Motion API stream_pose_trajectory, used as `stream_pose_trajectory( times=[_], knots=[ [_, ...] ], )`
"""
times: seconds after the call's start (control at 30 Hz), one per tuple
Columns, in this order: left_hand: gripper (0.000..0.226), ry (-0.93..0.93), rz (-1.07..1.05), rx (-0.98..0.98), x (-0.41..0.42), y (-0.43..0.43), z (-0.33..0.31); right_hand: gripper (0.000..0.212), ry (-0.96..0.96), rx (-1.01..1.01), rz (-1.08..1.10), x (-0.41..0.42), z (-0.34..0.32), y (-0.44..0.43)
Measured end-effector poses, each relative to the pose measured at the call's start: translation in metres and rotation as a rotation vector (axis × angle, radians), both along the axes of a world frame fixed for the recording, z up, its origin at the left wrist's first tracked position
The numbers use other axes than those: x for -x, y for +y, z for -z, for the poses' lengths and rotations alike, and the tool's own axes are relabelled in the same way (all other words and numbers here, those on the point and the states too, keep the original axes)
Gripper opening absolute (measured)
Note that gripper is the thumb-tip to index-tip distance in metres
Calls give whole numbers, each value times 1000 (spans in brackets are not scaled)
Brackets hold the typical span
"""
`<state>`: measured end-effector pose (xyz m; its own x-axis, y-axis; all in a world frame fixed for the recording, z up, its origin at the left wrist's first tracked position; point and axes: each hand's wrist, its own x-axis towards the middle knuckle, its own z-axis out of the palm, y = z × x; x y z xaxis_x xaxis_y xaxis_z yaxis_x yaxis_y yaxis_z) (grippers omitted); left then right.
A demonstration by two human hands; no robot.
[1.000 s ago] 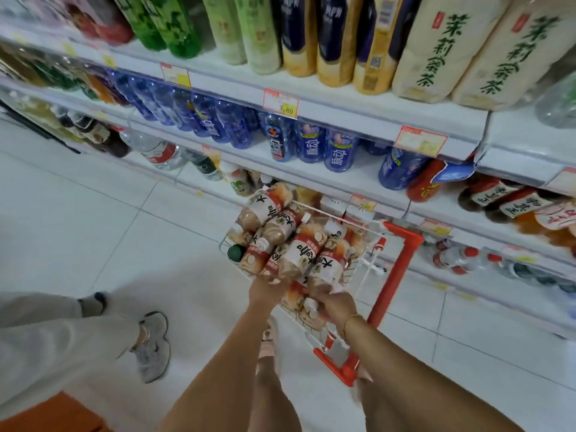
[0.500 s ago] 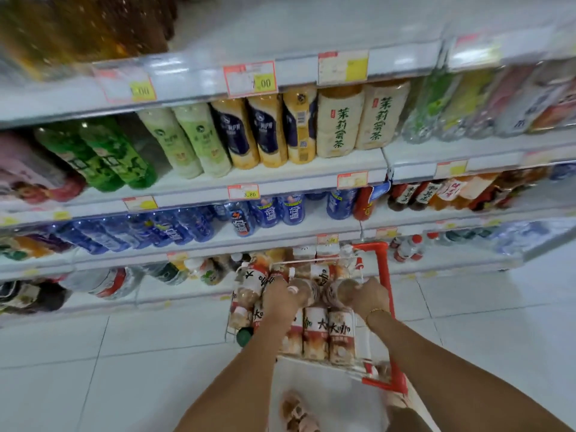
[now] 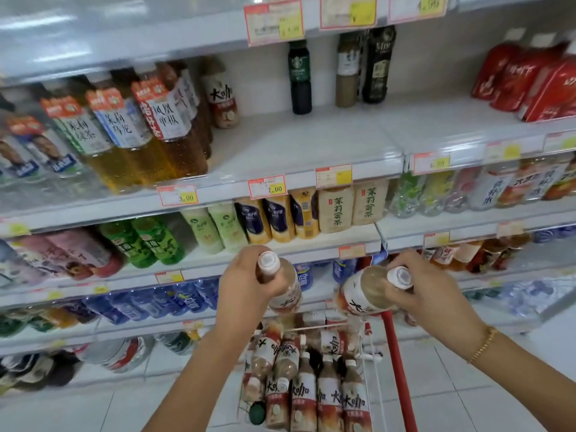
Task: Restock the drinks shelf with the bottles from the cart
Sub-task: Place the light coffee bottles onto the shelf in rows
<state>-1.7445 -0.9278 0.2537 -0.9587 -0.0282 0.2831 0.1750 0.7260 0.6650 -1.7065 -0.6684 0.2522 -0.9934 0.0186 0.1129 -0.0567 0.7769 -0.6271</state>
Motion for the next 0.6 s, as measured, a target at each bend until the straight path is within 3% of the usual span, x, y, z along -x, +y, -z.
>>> stream_pose_trajectory(
  times=[0.17,0.3,0.43,0.6],
  knots=[
    [28,470,-96,150,-8,-2,-98,33,375,169,-43,-17,-81,2],
    [32,820,-109,260,11,1,-147,30,617,223,-126,16,-117,4],
    [35,814,-79,281,63,6,-154,35,744,85,-170,77,-126,-3],
    [38,673,-65,282,121,16,-133,28,710,-121,-184,141,-124,-13]
  ],
)
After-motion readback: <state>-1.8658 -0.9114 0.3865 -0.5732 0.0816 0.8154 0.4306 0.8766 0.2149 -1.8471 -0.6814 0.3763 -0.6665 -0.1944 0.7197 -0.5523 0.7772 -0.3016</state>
